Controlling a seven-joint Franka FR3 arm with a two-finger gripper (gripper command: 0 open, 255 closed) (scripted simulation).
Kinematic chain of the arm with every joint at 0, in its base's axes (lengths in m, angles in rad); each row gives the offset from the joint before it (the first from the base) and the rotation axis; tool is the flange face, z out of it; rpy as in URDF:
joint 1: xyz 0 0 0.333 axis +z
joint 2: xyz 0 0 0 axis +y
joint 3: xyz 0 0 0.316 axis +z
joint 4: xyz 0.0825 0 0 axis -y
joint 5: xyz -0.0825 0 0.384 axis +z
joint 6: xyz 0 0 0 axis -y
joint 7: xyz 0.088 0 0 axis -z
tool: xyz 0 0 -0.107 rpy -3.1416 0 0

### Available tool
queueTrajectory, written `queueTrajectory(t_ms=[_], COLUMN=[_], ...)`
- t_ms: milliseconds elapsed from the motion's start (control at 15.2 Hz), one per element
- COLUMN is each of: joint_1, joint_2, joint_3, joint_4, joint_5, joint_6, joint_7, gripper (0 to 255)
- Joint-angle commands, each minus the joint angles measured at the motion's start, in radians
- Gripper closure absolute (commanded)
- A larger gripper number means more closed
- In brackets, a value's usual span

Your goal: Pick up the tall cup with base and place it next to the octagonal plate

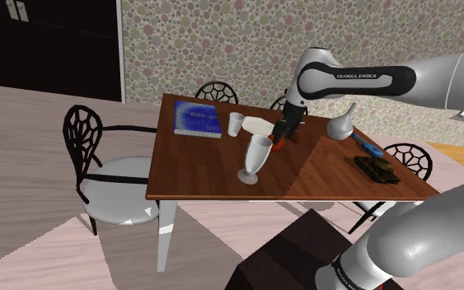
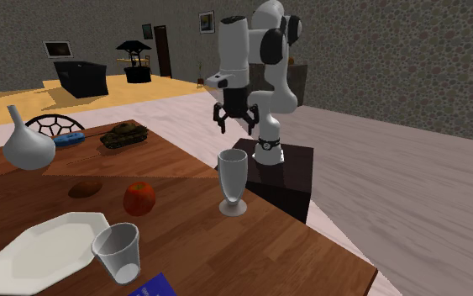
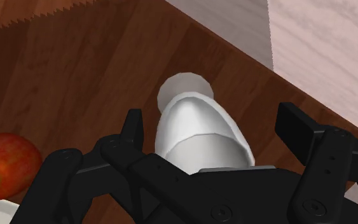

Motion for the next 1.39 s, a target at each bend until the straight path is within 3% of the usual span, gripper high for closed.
queueTrajectory(t_ms=[0, 330, 858, 1320], joint_1=[-0.005, -0.016, -0.017, -0.017], joint_2=[0.078, 0.262, 0.296, 0.296], joint_3=[-0.010, -0.029, -0.029, -0.029], joint_4=[0.051, 0.187, 0.120, 0.120], joint_5=[0.001, 0.015, 0.019, 0.019], joint_6=[0.034, 0.099, 0.199, 0.199], joint_7=[-0.011, -0.033, -0.036, -0.036], gripper=[0, 0, 0, 0])
